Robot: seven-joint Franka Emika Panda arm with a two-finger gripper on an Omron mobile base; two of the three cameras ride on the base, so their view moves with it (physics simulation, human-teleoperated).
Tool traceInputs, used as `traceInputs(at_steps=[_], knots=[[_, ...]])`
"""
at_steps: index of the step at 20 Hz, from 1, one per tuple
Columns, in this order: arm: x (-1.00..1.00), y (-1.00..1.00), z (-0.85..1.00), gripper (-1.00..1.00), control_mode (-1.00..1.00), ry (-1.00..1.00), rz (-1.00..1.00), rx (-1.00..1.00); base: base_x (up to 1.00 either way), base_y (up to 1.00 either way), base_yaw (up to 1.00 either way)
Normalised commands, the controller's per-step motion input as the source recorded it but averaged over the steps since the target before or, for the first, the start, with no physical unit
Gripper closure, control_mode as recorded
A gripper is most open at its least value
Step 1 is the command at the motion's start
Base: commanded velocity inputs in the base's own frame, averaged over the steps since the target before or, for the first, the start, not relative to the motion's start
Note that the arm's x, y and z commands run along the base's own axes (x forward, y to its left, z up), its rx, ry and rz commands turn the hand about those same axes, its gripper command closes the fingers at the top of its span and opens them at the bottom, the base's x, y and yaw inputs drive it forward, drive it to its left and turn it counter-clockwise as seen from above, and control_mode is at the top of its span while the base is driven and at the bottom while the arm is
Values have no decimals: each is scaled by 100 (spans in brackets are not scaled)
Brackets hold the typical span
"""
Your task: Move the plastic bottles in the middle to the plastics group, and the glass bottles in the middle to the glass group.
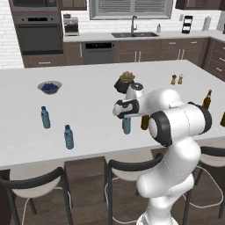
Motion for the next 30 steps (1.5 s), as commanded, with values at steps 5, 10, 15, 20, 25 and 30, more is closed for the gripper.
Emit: traceInputs(at_steps=[5,10,15,20,25,30], knots=[[-11,2,3,100,-100,0,3,0,0,0,0],[-35,26,31,100,-100,0,16,0,0,0,0],[-30,55,42,100,-100,0,22,0,0,0,0],[-16,80,24,100,-100,0,24,0,0,0,0],[-3,90,3,100,-100,0,25,0,0,0,0],[0,92,0,100,-100,2,27,0,0,0,0]])
